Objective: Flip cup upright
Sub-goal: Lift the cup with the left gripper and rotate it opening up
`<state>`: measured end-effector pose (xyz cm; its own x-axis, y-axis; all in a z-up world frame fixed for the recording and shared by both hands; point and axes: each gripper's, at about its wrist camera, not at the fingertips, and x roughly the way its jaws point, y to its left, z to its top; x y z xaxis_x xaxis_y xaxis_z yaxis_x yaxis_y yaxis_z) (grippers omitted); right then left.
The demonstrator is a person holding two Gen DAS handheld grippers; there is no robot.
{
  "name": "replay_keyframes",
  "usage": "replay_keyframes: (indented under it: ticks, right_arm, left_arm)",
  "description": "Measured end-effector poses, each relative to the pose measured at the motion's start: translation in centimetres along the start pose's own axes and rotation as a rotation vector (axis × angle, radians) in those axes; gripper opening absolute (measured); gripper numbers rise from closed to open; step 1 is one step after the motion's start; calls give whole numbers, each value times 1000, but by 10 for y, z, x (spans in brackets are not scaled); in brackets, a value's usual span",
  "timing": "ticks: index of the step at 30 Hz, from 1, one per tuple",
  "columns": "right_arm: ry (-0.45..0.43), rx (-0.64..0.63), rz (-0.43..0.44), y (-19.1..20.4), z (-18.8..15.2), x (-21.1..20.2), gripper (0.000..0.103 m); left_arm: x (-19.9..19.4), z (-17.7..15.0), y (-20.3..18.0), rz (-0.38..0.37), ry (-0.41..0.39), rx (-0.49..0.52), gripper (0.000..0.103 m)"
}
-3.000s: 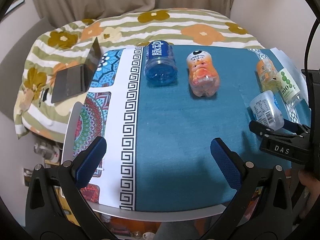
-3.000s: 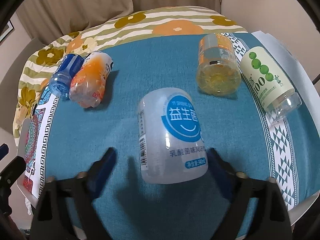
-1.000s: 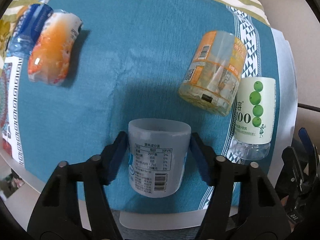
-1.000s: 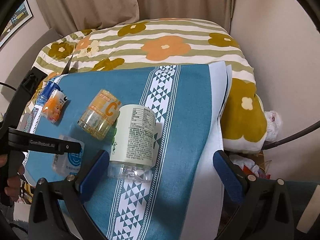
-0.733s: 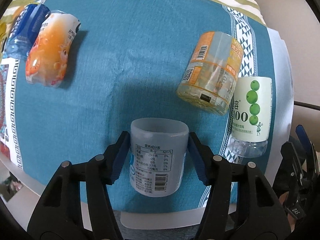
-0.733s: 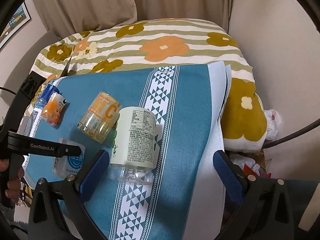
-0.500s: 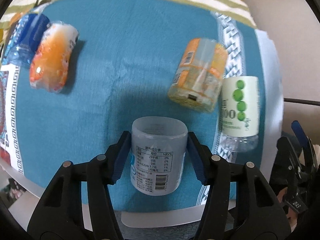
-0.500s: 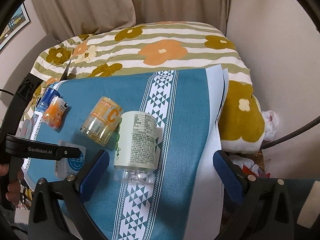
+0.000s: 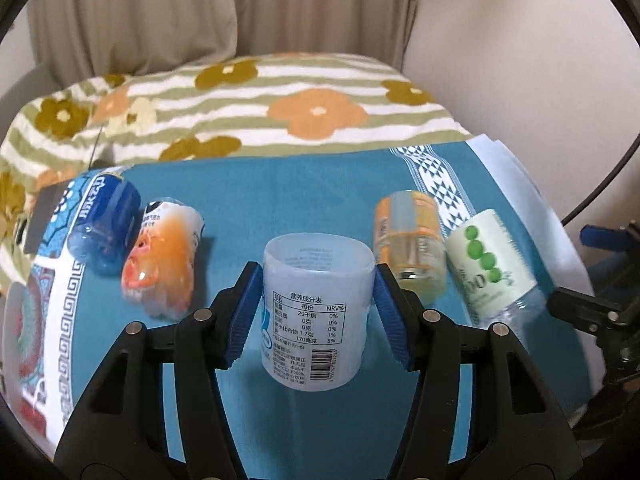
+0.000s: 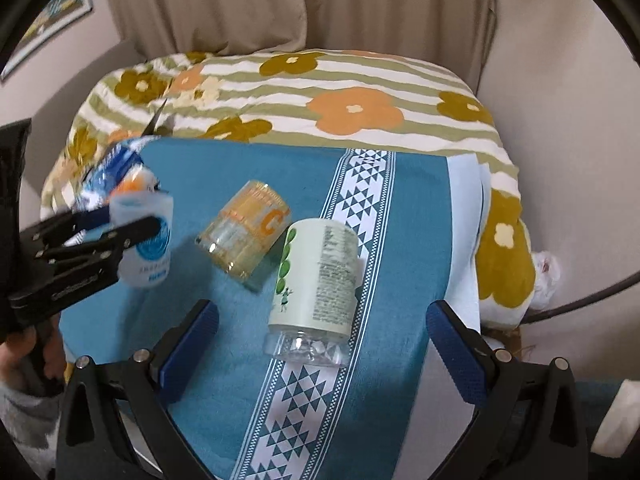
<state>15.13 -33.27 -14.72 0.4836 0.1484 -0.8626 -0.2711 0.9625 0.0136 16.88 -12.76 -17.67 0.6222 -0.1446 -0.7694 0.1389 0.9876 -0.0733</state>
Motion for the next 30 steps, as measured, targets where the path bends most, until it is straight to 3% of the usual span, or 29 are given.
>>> replay_keyframes:
  ticks: [8, 17, 30]
  right_arm:
    - [0, -12, -23, 8, -13, 10, 103]
    - [-7, -39, -39, 19, -22, 8, 103]
    - [-33, -73, -59, 36, -24, 7, 103]
  left_arm:
    - [7, -16, 12, -9, -48, -18, 61]
    - [-5, -37, 4, 14, -47, 4, 62]
    - [-11, -53, 7, 35, -139, 65, 63]
